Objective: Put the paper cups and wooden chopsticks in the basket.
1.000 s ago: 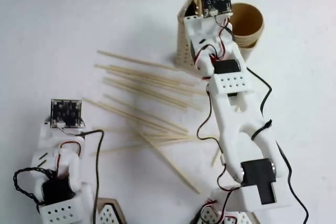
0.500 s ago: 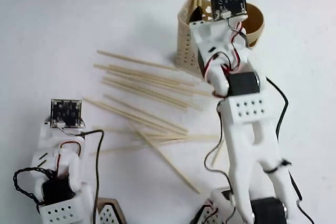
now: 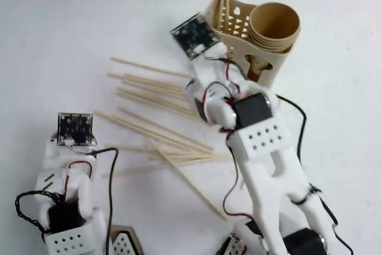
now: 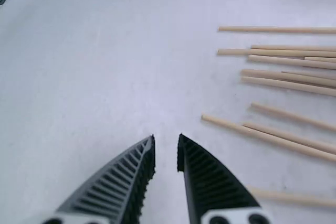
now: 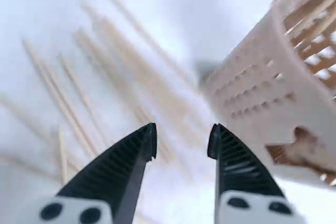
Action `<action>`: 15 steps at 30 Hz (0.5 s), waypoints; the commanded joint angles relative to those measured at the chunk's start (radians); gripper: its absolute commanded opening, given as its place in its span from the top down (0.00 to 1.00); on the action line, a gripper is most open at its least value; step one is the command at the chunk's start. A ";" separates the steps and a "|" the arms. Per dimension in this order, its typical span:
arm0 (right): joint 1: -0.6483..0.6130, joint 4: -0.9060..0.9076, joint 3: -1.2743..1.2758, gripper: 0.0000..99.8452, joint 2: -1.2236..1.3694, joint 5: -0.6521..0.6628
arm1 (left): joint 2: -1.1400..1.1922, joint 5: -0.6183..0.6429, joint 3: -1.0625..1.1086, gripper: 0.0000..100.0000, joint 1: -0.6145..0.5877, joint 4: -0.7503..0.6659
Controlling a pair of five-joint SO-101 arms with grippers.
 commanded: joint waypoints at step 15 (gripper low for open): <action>-0.268 0.188 0.163 0.83 0.142 0.216 | -0.012 -0.011 -0.008 0.91 -0.012 -0.003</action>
